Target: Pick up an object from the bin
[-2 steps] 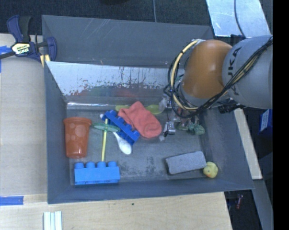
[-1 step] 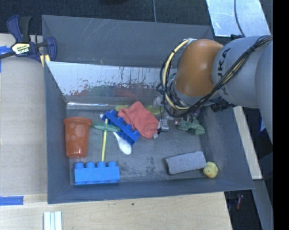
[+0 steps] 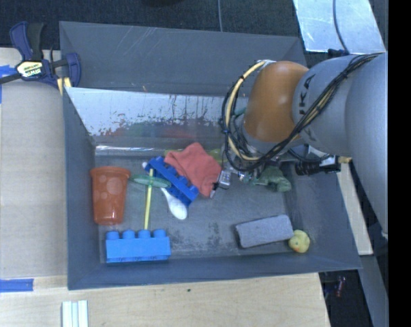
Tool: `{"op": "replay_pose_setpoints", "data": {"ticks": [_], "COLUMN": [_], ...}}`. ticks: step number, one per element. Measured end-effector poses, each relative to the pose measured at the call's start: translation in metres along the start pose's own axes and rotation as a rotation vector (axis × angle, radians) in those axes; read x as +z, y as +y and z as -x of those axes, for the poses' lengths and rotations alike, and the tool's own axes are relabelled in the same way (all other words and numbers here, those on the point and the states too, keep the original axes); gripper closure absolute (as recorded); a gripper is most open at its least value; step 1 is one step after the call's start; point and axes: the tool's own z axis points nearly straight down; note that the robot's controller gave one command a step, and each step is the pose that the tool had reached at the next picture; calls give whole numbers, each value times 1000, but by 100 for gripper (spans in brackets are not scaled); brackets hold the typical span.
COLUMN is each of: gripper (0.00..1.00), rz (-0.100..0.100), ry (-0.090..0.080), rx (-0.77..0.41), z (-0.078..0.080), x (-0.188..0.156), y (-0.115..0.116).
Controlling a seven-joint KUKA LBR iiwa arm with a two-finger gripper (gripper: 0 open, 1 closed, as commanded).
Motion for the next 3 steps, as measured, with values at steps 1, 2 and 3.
{"op": "replay_pose_setpoints", "data": {"ticks": [1,2,3], "gripper": [100,100,100], "rz": [1,1,1], "ry": [-3,-3,-5], "rx": [100,99,135], "z": [-6,-6,-24], "x": [12,12,-121], "y": [22,22,28]}}
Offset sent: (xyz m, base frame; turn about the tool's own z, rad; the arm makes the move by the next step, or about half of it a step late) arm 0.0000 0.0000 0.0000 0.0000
